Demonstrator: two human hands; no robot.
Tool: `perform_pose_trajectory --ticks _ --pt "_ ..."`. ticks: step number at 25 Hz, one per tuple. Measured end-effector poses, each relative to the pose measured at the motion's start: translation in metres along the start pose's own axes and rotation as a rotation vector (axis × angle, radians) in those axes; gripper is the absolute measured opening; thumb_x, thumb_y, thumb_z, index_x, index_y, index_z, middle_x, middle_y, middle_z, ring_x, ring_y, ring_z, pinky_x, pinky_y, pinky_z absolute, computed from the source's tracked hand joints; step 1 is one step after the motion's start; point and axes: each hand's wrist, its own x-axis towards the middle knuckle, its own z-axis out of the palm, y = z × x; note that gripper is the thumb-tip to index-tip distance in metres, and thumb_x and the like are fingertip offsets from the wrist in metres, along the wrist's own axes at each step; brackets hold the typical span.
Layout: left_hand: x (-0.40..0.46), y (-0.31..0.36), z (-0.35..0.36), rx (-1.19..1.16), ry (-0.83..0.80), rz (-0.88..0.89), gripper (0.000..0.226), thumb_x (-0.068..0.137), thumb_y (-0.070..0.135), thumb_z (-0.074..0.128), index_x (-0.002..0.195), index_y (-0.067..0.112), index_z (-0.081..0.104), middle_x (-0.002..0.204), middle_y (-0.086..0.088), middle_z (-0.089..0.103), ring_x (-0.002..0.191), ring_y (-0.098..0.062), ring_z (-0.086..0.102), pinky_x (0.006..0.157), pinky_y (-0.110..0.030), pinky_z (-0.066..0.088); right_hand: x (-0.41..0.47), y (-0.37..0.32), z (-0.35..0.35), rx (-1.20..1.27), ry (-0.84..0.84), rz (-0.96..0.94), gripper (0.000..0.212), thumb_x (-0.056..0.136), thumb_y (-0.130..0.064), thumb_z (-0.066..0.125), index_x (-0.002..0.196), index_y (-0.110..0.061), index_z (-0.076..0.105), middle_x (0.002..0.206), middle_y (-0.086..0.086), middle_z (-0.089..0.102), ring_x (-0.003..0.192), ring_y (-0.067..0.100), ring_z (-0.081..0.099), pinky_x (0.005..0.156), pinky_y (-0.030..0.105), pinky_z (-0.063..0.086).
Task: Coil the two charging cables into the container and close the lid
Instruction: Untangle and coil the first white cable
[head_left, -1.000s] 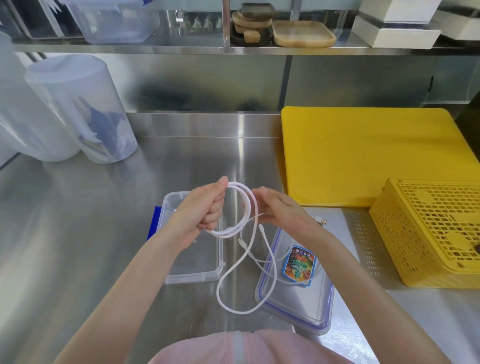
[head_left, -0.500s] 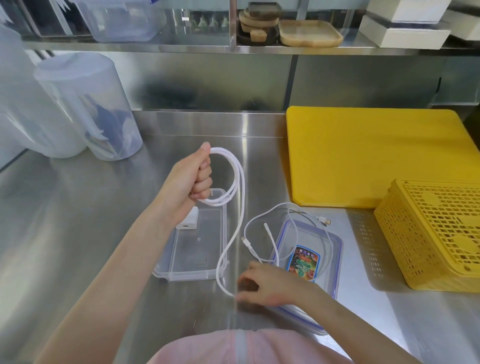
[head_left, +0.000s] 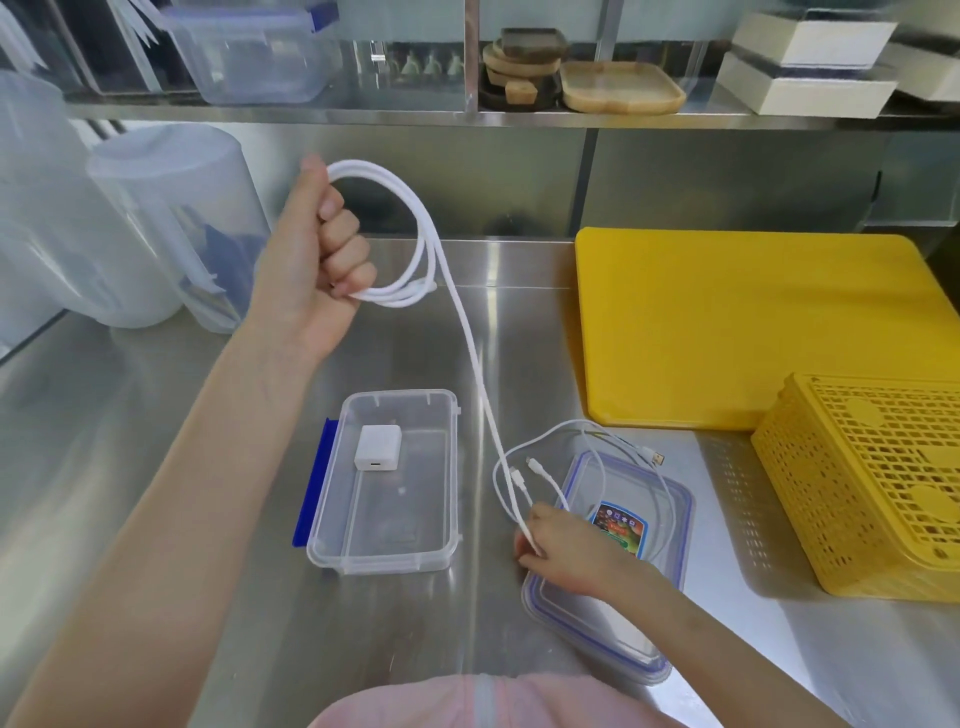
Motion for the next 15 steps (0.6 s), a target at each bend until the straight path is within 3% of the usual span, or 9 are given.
perform_pose_trajectory --ticks 5,8,10,12,15 --pt "0.0 0.006 -0.011 -0.097 0.075 0.013 0.046 0.094 0.041 0.04 0.054 0.021 0.03 0.035 0.006 0.02 0.03 -0.011 0.017 0.032 -0.015 0.015 -0.004 0.015 -0.015 0.05 0.26 0.228 0.024 0.093 -0.022 0.044 0.105 -0.005 0.054 0.109 0.013 0.047 0.094 0.031 0.057 0.075 0.031 0.041" --pt "-0.003 -0.002 -0.015 -0.102 0.059 -0.023 0.048 0.095 0.041 0.038 0.051 0.022 0.031 0.034 0.006 0.021 0.028 -0.01 0.018 0.031 -0.014 0.015 -0.007 0.028 -0.026 0.129 0.423 0.319 0.034 0.096 -0.026 0.036 0.098 -0.002 0.06 0.083 0.013 0.056 0.079 0.029 0.061 0.064 0.031 0.04" --pt "-0.006 -0.016 -0.013 -0.085 0.024 -0.07 0.049 0.095 0.042 0.037 0.05 0.023 0.031 0.034 0.006 0.021 0.027 -0.008 0.018 0.03 -0.014 0.014 -0.008 0.028 -0.038 0.488 0.522 0.342 0.039 0.097 -0.028 0.034 0.092 -0.003 0.064 0.068 0.007 0.06 0.061 0.015 0.063 0.055 0.023 0.044" --pt "-0.01 -0.034 -0.01 -0.058 -0.019 -0.132 0.048 0.095 0.042 0.037 0.052 0.023 0.029 0.034 0.007 0.02 0.027 -0.006 0.017 0.03 -0.014 0.012 -0.004 0.019 -0.051 1.024 0.568 0.322 0.04 0.098 -0.026 0.033 0.089 -0.002 0.065 0.062 0.005 0.064 0.048 0.003 0.061 0.049 0.015 0.049" --pt "-0.017 -0.06 -0.003 -0.048 -0.069 -0.234 0.045 0.095 0.043 0.035 0.056 0.023 0.027 0.034 0.007 0.019 0.027 -0.005 0.017 0.03 -0.015 0.012 -0.001 0.0 -0.069 1.679 0.46 0.202 0.037 0.098 -0.024 0.034 0.085 -0.008 0.064 0.058 -0.001 0.071 0.055 0.005 0.068 0.052 0.015 0.054"
